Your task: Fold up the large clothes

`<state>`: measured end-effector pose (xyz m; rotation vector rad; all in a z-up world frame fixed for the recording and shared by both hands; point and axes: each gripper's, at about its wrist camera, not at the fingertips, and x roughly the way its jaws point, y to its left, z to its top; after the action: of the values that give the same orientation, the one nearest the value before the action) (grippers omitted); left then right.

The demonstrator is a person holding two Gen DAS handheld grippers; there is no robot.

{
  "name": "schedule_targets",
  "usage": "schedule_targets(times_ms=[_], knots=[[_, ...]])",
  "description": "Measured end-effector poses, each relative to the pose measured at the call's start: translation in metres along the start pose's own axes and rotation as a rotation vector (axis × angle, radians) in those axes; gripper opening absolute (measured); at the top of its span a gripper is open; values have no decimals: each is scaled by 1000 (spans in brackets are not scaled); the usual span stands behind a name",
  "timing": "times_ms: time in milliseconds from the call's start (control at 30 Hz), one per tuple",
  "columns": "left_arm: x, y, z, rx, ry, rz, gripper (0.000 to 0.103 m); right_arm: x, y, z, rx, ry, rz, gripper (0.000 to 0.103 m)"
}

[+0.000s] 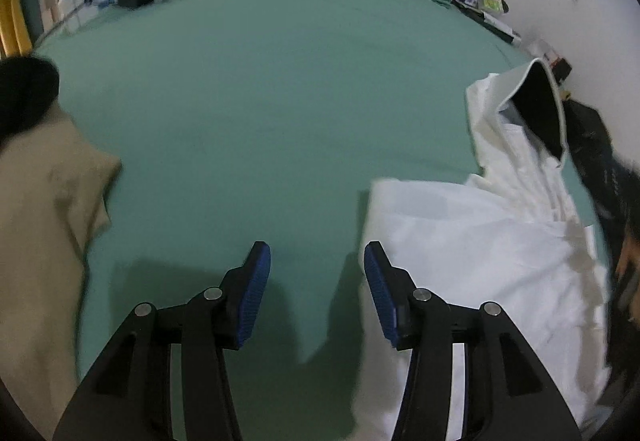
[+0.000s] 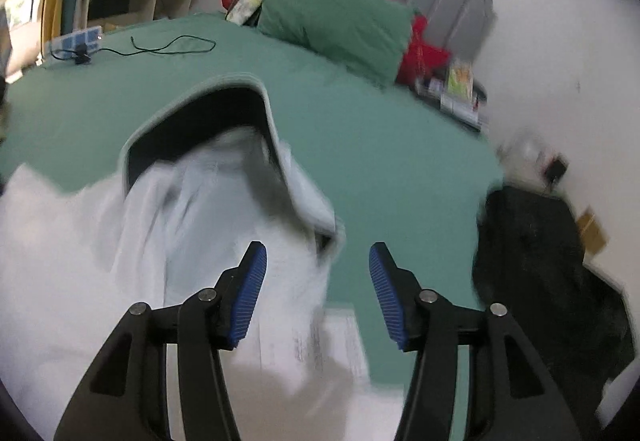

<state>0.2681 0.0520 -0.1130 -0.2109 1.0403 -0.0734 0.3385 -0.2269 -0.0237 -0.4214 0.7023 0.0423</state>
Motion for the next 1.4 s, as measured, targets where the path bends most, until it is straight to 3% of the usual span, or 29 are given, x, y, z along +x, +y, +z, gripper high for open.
schedule_targets(times_ms=[133,200,267,333,433,533,700,833,900,1033,1200,1267,1400], knots=[[3,7,8,5,-2,7,51,45,28,49,-83,-26,-38,53],[3,13,10,-1,4,7,51,62,37,59,-122,-19,-41,47],[3,17,13,-13,13,14,51,76,40,64,-132,3,-19,3],[0,26,17,-62,8,4,51,79,41,62,-126,33,31,3],[-5,35,21,-98,-3,19,51,56,50,46,-200,36,38,3],[-13,34,22,-96,-11,16,51,21,57,23,-256,39,60,3],[-28,19,19,-101,-21,-53,51,-27,62,-20,-301,86,79,3],[-34,-2,13,-51,-23,-73,51,-21,76,-34,-306,151,141,3],[-30,-9,11,-22,-8,-71,51,-8,84,-38,-293,191,170,4],[-24,-13,10,-16,10,-62,51,13,81,-33,-171,208,245,17],[-17,-17,7,28,22,-31,51,16,71,-13,-134,266,319,43],[-20,-15,8,15,13,-46,51,4,58,-2,-119,256,372,56],[-32,-3,16,-28,-32,-61,51,-28,33,19,-102,173,396,66]])
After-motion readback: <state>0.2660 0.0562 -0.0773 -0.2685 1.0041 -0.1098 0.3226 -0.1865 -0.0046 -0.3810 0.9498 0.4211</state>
